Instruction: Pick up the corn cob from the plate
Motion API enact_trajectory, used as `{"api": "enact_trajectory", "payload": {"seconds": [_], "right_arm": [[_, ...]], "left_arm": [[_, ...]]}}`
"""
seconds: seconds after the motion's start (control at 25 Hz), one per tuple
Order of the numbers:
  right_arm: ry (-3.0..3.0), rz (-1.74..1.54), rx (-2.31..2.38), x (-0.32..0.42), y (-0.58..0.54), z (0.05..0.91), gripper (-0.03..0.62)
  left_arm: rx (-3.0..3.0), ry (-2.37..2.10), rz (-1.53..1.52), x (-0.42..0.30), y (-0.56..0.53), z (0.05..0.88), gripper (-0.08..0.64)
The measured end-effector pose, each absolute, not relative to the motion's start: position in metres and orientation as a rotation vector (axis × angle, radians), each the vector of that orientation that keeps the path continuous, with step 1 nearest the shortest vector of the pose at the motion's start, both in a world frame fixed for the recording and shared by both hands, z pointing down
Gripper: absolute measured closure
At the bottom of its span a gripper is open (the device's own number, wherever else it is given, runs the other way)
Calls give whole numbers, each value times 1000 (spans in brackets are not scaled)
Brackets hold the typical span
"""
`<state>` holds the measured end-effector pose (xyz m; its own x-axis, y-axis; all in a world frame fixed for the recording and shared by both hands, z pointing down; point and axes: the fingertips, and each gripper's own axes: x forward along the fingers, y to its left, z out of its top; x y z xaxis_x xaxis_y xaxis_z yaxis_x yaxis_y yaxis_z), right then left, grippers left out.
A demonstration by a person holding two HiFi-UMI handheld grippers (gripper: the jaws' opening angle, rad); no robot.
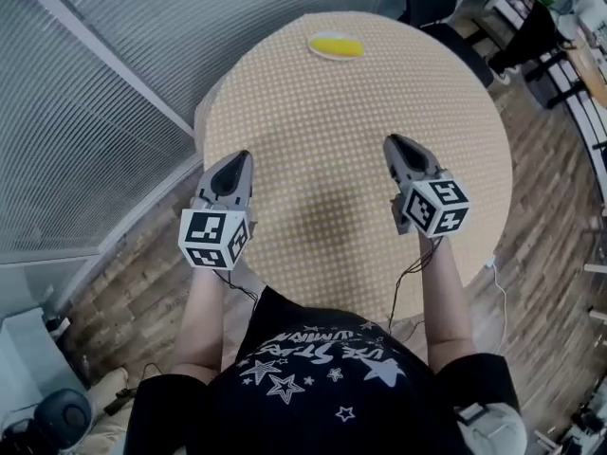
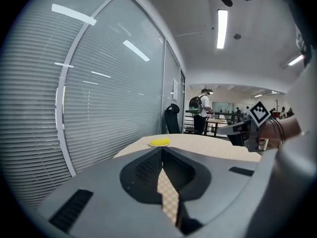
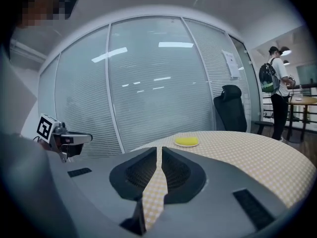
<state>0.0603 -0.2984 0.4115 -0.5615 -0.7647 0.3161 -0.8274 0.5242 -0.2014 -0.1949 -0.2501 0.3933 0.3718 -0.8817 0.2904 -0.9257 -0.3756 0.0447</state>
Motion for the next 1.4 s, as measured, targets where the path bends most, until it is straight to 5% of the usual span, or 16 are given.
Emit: {"api": "enact_trajectory", "payload": {"seconds": [0.76,1.2,1.4], "right_arm": [[-2355,377,1201,4,-497,468,541],[-2097,63,917,-23,-595,534,343],[-1980,-58,787,-30,-623,558,318]], "left_arm": [[2535,-1423,342,-199,-422,434,554],[2470,-1448,349,-213,-473,474,554],[2444,-1431,340,-215,-481,488,554]]}}
